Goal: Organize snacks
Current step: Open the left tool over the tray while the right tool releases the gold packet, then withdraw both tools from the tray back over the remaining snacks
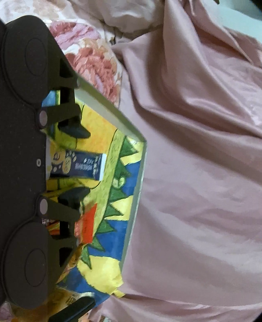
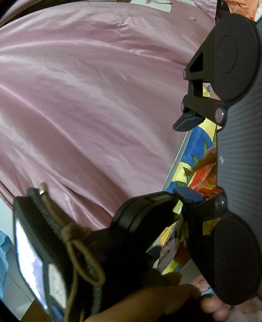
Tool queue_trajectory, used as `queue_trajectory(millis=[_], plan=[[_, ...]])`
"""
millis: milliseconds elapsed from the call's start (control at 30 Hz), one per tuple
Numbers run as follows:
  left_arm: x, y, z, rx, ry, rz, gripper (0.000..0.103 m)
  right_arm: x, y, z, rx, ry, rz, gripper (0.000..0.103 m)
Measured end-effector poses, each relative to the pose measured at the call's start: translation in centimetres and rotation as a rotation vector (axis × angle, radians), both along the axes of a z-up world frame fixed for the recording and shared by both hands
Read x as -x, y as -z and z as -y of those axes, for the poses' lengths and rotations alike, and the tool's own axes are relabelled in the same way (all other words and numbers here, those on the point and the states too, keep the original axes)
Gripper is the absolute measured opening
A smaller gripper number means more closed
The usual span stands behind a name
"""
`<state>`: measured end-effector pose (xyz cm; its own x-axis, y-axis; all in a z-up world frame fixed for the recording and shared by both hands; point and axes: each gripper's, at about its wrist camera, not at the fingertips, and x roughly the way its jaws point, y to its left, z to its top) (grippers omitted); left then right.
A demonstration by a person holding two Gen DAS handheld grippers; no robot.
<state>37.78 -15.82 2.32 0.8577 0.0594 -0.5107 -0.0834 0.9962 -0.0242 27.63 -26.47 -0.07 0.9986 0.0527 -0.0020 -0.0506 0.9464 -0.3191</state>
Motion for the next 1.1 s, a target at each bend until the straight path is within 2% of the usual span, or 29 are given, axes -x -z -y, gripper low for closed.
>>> queue_trajectory(millis=[33, 100, 200, 267, 333, 567, 833, 1100], plan=[[0.1, -0.1, -0.1, -0.010, -0.016, 0.011, 0.075, -0.2, 0.0, 0.0, -0.002, 0.008, 0.001, 0.070], [0.5, -0.5, -0.4, -0.014, -0.041, 0.036, 0.085, -0.2, 0.1, 0.1, -0.010, 0.010, 0.002, 0.084], [1.0, -1.0, -0.7, -0.006, -0.042, 0.076, 0.091, 0.0, 0.1, 0.0, -0.013, 0.014, 0.019, 0.088], [1.4, -1.3, -0.6, -0.031, -0.047, 0.096, 0.093, 0.1, 0.0, 0.1, -0.014, 0.018, 0.027, 0.090], [1.7, -1.6, -0.5, -0.062, -0.057, 0.114, 0.100, 0.2, -0.2, 0.1, -0.016, 0.026, 0.036, 0.093], [3.7, -3.0, -1.4, -0.102, -0.075, 0.179, 0.102, 0.7, -1.1, 0.1, -0.023, 0.045, 0.070, 0.103], [6.5, -4.8, -4.0, -0.080, -0.120, 0.200, 0.102, 2.6, -2.5, 0.2, -0.052, 0.051, 0.093, 0.103], [10.0, -6.5, -6.3, -0.066, -0.151, 0.214, 0.102, 6.6, -4.4, 1.9, -0.149, 0.057, 0.053, 0.103]])
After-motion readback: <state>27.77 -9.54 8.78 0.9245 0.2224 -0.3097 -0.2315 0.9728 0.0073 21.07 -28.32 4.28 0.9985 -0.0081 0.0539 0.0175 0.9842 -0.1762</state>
